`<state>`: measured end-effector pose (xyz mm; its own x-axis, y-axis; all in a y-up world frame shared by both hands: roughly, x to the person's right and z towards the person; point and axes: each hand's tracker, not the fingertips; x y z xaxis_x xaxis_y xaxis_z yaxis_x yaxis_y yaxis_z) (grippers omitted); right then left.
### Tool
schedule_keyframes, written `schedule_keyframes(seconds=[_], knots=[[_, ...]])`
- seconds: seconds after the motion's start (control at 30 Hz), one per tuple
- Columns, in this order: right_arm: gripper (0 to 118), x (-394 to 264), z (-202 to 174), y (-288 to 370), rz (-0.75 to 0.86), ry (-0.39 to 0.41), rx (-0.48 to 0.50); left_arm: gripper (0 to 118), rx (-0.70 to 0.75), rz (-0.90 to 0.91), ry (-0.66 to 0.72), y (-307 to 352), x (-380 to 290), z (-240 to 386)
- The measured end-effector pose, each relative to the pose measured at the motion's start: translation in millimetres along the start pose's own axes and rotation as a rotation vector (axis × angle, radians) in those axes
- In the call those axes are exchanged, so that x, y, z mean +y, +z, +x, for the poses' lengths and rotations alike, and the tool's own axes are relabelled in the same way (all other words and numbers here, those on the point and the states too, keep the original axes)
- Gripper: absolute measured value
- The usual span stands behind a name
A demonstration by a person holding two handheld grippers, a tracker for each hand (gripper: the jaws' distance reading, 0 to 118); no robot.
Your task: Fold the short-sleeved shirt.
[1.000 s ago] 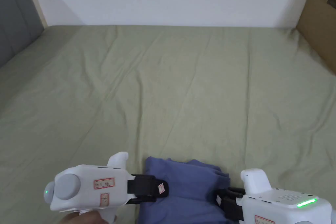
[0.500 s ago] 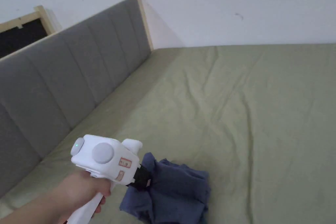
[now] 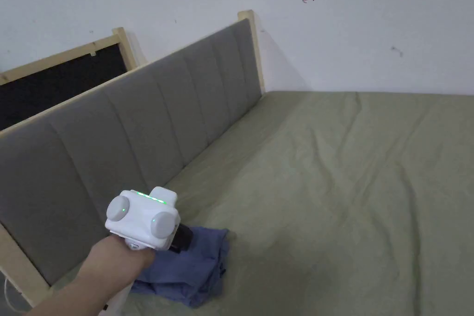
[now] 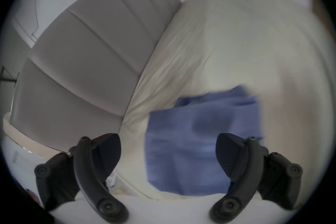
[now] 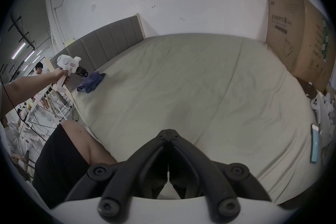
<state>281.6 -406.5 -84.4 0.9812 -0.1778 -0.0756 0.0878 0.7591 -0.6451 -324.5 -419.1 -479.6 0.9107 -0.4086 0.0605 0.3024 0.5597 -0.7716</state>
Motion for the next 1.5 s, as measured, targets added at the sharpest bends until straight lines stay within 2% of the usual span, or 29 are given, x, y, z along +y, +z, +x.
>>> schedule_keyframes(seconds=[0.13, 0.17, 0.2, 0.27, 0.3, 0.4, 0.5, 0.63, 0.77, 0.97, 1.07, 1.2, 1.27, 1.5], knots=[[0, 12, 0, 33, 0.116, 0.047, -0.087, 107, -0.139, 0.237, 0.134, 102, -13, 22], [0, 14, -1, 43, 0.145, 0.063, -0.119, 106, -0.208, 0.292, 0.143, 132, -18, 31], [0, 16, -2, 53, 0.18, 0.081, -0.155, 98, -0.258, 0.356, 0.16, 161, -25, 40], [0, 19, -3, 74, 0.238, 0.085, -0.189, 69, -0.296, 0.558, 0.265, 223, -43, 60], [0, 20, -4, 85, 0.277, 0.089, -0.211, 47, -0.319, 0.633, 0.299, 253, -51, 71], [0, 22, -7, 111, 0.356, 0.121, -0.303, 1, -0.368, 0.778, 0.364, 323, -74, 111], [0, 24, -9, 136, 0.442, 0.112, -0.34, 0, -0.388, 0.894, 0.285, 373, -90, 151], [0, 21, -8, 151, 0.516, 0.11, -0.426, 0, -0.433, 0.905, 0.237, 405, -105, 201], [0, 14, -3, 154, 0.576, 0.064, -0.466, 0, -0.464, 0.902, 0.244, 409, -116, 240], [0, 5, 10, 130, 0.563, 0.086, -0.511, 0, -0.456, 0.932, 0.189, 402, -115, 285], [0, 10, 15, 127, 0.561, 0.034, -0.51, 0, -0.443, 0.956, 0.191, 401, -113, 299], [0, 13, 17, 122, 0.588, 0.076, -0.553, 0, -0.42, 0.951, 0.162, 400, -110, 313], [0, 15, 22, 116, 0.549, 0.016, -0.525, 0, -0.422, 0.952, 0.15, 397, -110, 317], [0, 17, 31, 110, 0.537, -0.059, -0.546, 0, -0.435, 0.894, 0.146, 391, -102, 323]])
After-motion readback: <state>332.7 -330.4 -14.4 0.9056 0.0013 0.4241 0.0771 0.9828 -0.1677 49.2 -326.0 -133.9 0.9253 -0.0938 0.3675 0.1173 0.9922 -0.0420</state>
